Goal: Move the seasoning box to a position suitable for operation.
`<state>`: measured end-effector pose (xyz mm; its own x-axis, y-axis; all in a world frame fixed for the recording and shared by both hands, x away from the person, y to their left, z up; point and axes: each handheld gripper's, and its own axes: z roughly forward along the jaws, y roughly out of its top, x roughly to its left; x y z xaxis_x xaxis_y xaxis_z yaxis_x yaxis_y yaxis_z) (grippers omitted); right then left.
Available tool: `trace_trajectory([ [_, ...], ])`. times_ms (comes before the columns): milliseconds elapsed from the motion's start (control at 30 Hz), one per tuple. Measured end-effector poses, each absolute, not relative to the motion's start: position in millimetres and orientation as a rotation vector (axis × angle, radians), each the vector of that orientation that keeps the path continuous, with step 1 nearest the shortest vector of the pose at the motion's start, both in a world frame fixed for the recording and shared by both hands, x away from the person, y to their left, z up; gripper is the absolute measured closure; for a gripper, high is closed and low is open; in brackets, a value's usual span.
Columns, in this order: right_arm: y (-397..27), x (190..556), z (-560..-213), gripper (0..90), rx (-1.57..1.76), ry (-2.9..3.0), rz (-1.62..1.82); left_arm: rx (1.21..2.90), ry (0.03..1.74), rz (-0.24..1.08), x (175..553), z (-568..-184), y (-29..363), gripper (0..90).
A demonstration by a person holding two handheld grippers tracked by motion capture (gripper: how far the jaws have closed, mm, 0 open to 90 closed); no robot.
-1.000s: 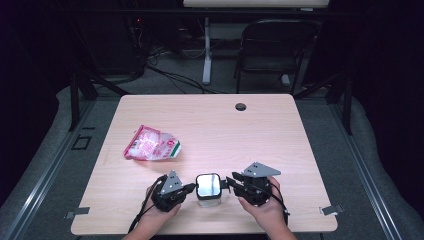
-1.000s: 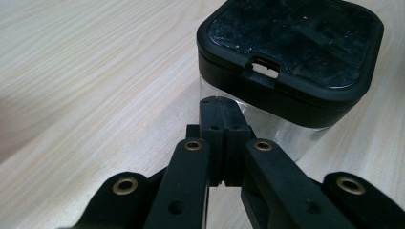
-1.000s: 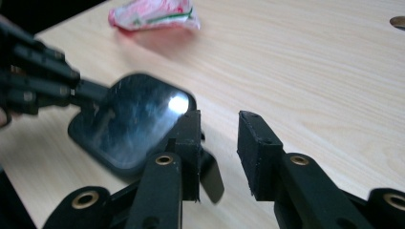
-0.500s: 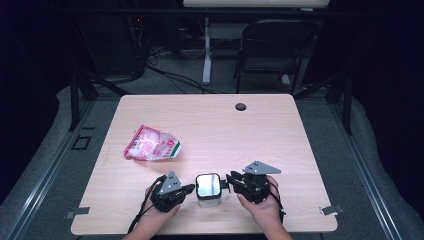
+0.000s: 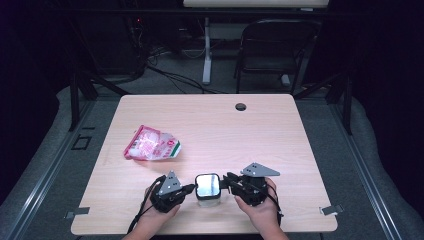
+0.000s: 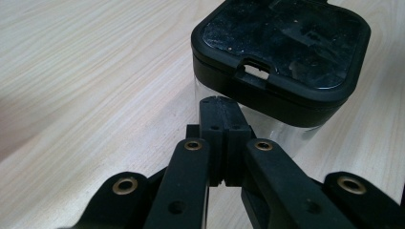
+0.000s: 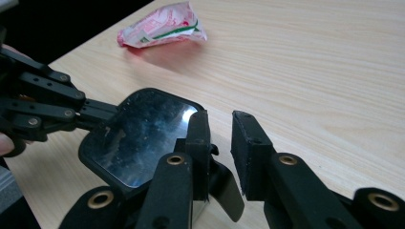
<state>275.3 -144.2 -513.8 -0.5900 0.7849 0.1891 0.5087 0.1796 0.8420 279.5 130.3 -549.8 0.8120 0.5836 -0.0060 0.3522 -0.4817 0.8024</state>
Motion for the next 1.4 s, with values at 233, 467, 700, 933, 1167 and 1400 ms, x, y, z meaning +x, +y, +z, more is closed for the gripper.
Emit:
trace_trajectory([
  [233,-138.8,274.4,-516.1,77.0,1.22,2.213,1.348,2.127,0.68,0.346,278.1,-549.1,129.8,90.0],
  [467,-140.5,274.6,-517.0,78.5,1.226,2.213,1.359,2.125,0.68,0.338,277.0,-547.7,130.0,90.0],
  [700,-139.6,273.3,-517.9,78.6,1.226,2.194,1.364,2.136,0.655,0.328,273.4,-544.5,130.9,90.0],
  [933,-141.0,273.6,-519.4,78.6,1.239,2.189,1.39,2.138,0.658,0.315,271.6,-543.6,131.3,90.0],
  [1167,-141.5,273.6,-519.5,78.6,1.242,2.193,1.39,2.125,0.657,0.309,269.2,-541.3,132.1,90.0],
  [1400,-141.4,273.1,-519.9,78.7,1.247,2.183,1.39,2.121,0.658,0.309,268.7,-540.4,132.3,90.0],
])
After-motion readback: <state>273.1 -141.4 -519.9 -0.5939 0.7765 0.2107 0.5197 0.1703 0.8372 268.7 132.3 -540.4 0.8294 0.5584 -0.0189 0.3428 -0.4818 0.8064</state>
